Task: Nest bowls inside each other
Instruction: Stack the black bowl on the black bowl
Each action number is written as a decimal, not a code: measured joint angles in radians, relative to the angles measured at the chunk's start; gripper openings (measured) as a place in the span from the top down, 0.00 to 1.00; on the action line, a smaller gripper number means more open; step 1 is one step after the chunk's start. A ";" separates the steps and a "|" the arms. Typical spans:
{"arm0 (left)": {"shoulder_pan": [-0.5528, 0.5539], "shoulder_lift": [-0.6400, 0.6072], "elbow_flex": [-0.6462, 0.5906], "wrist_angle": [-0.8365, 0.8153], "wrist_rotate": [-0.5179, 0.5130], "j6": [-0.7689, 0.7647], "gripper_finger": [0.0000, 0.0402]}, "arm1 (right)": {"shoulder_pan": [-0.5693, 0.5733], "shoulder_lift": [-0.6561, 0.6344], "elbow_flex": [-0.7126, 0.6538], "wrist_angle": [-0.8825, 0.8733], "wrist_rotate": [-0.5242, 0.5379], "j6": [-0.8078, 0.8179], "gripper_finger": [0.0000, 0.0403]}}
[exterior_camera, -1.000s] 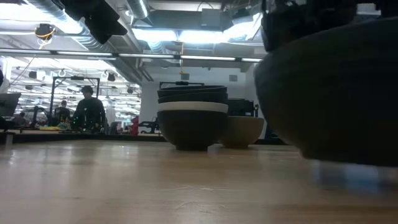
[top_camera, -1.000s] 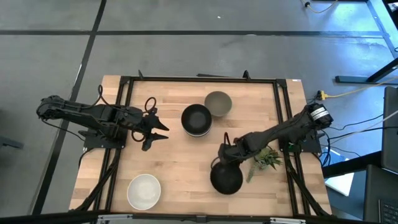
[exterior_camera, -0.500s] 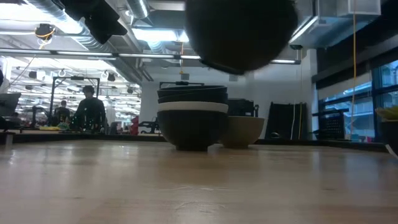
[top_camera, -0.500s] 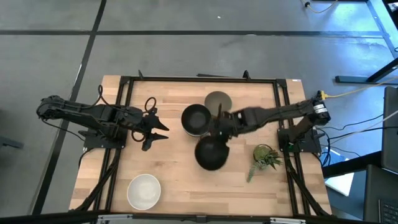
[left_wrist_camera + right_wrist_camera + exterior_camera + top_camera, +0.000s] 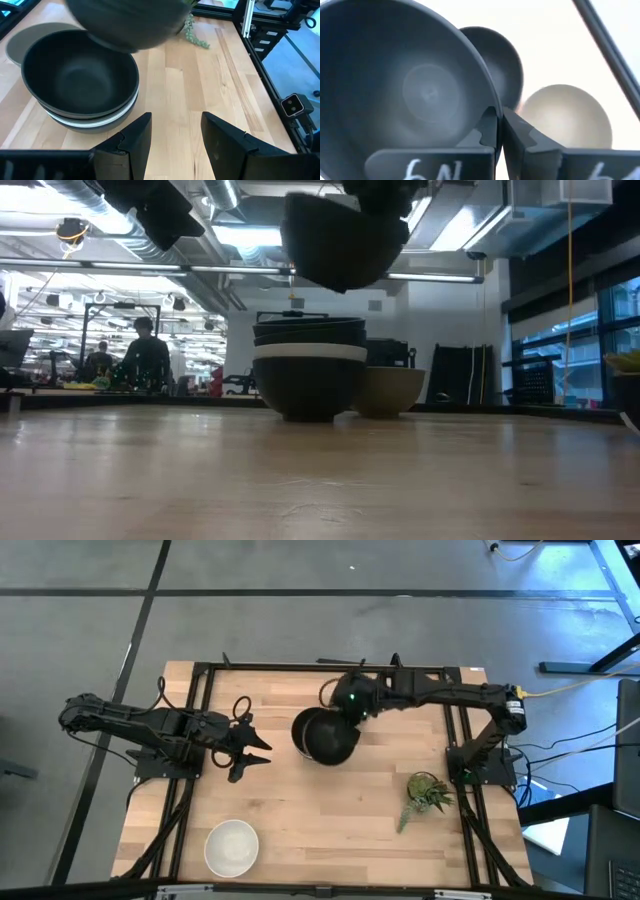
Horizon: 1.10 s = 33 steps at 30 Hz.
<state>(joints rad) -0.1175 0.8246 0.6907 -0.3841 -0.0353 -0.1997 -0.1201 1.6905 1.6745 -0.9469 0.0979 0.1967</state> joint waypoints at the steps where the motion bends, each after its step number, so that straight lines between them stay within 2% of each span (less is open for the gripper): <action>1: 0.000 0.000 0.000 0.000 0.000 0.000 0.59 | -0.014 0.000 0.000 0.001 -0.001 0.000 0.97; 13: 0.000 0.000 0.000 0.001 -0.009 0.000 0.59 | -0.084 0.055 0.000 0.077 -0.067 -0.062 0.97; 22: 0.000 0.000 0.000 0.003 -0.038 -0.003 0.59 | -0.113 0.155 0.000 0.076 -0.067 -0.129 0.97; 29: 0.000 0.000 0.000 0.002 -0.061 -0.003 0.59 | -0.133 0.185 0.000 0.054 -0.069 -0.177 0.97; 33: 0.000 0.000 0.000 0.002 -0.073 -0.006 0.59 | -0.131 0.185 0.000 0.056 -0.120 -0.180 0.97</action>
<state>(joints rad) -0.1173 0.8246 0.6907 -0.3824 -0.1087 -0.2059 -0.2516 1.8751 1.6749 -0.8906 -0.0226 0.0166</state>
